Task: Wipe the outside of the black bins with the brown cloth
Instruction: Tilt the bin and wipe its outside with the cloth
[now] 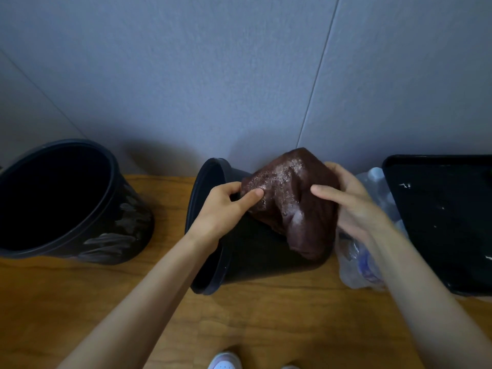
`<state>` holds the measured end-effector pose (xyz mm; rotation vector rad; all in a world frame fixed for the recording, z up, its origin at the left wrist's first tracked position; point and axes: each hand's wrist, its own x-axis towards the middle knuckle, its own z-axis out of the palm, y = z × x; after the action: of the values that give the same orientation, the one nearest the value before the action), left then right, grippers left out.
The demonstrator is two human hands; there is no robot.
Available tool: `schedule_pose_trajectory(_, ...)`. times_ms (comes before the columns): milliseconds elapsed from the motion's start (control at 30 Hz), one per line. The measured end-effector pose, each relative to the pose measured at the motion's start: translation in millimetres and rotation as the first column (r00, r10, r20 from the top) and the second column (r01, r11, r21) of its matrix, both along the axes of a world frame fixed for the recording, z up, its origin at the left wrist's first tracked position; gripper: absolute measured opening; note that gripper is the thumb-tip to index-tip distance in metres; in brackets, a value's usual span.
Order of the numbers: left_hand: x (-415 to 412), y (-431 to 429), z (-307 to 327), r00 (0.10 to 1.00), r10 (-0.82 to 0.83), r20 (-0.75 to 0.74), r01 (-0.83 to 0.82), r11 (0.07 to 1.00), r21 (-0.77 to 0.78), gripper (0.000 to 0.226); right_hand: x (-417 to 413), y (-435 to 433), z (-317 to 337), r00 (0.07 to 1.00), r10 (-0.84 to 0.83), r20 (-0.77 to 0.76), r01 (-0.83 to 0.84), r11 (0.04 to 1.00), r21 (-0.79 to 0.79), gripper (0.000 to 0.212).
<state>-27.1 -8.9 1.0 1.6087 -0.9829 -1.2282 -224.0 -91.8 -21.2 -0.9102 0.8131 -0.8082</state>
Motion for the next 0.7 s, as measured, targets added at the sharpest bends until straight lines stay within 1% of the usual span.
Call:
schedule_pose_trajectory(33, 0, 0, -1, 1.0, 0.006, -0.003, -0.006, 1.0, -0.001, 0.011, -4, -4, 3, 0.999, 0.013, -0.03, -0.013, 1.0, -0.008, 0.096)
schedule_pose_trajectory(100, 1, 0, -1, 1.0, 0.025, -0.001, -0.025, 1.0, -0.003, 0.011, -11, -13, 8, 0.998, 0.044, -0.053, -0.041, 0.998, 0.047, 0.108)
schedule_pose_trajectory(167, 2, -1, -2, 0.999, 0.042, 0.002, -0.042, 0.999, -0.002, 0.012, -18, -20, 12, 0.994, 0.082, -0.075, -0.073, 0.992, 0.107, 0.11)
schedule_pose_trajectory(233, 3, -1, -2, 0.999, 0.053, 0.006, -0.053, 0.999, 0.004, 0.013, -25, -24, 15, 0.978, 0.154, -0.143, -0.134, 0.981, 0.138, 0.107)
schedule_pose_trajectory(300, 5, -1, -3, 0.998, 0.066, 0.01, -0.066, 0.998, 0.01, 0.012, -32, -25, 20, 0.929, 0.248, -0.276, -0.214, 0.966, 0.147, 0.096)
schedule_pose_trajectory(367, 5, -1, -3, 0.997, 0.068, 0.018, -0.069, 0.998, 0.014, 0.011, -35, -25, 27, 0.856, 0.315, -0.409, -0.287, 0.949, 0.13, 0.073)
schedule_pose_trajectory(400, 5, 0, -3, 0.998, 0.066, 0.022, -0.066, 0.998, 0.013, 0.01, -35, -25, 30, 0.835, 0.313, -0.453, -0.303, 0.948, 0.096, 0.062)
schedule_pose_trajectory(467, 4, 0, -3, 0.998, 0.06, 0.034, -0.06, 0.998, 0.01, 0.009, -32, -24, 35, 0.832, 0.232, -0.504, -0.28, 0.96, -0.022, 0.04)
schedule_pose_trajectory(500, 4, 1, -3, 0.998, 0.056, 0.038, -0.056, 0.998, 0.01, 0.009, -31, -23, 37, 0.837, 0.175, -0.518, -0.251, 0.965, -0.08, 0.033)
schedule_pose_trajectory(567, 3, 1, -1, 0.998, 0.049, 0.032, -0.049, 0.999, 0.009, 0.008, -29, -22, 38, 0.837, 0.085, -0.541, -0.201, 0.966, -0.16, 0.025)
schedule_pose_trajectory(600, 3, 1, -1, 0.999, 0.047, 0.026, -0.048, 0.999, 0.009, 0.008, -28, -21, 38, 0.816, 0.035, -0.577, -0.183, 0.963, -0.2, 0.022)
schedule_pose_trajectory(633, 2, 1, 0, 0.999, 0.049, 0.022, -0.049, 0.999, 0.011, 0.008, -26, -21, 38, 0.761, -0.035, -0.648, -0.179, 0.948, -0.262, 0.019)
schedule_pose_trajectory(700, 0, 0, 1, 0.998, 0.061, 0.019, -0.062, 0.998, 0.019, 0.01, -19, -19, 41, 0.562, -0.205, -0.801, -0.22, 0.897, -0.384, 0.017)
